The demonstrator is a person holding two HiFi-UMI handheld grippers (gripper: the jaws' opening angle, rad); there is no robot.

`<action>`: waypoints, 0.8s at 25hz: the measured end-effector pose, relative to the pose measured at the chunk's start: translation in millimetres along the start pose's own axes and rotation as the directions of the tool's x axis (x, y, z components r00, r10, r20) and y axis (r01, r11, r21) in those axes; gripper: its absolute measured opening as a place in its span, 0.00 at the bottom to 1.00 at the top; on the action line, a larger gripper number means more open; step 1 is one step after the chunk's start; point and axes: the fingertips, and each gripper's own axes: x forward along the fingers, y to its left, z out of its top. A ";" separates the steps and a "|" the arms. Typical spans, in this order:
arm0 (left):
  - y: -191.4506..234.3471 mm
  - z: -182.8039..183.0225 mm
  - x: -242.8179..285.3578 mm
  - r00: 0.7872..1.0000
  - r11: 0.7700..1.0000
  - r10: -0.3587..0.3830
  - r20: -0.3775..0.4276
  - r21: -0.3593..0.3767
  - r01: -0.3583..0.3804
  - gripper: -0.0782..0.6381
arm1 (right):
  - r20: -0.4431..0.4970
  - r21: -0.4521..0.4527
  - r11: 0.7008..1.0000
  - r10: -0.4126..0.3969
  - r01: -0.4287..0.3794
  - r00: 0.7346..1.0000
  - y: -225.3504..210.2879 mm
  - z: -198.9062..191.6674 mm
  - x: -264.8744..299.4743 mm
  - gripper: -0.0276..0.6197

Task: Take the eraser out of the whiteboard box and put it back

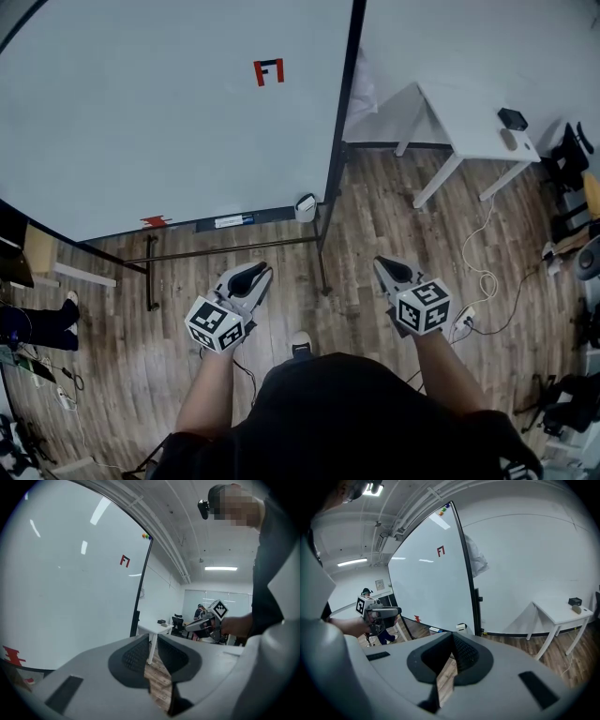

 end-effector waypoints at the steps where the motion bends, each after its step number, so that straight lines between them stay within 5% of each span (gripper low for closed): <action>1: 3.9 0.0 1.4 1.000 1.000 -0.006 -0.002 0.000 0.006 0.20 | -0.001 0.001 1.000 -0.005 0.005 1.000 0.3 1.2 2.9 0.03; 20: 66.9 1.5 -4.6 0.998 0.998 -0.059 -0.025 0.018 0.060 0.20 | -0.004 0.003 0.999 -0.048 0.048 0.999 17.8 22.3 50.1 0.04</action>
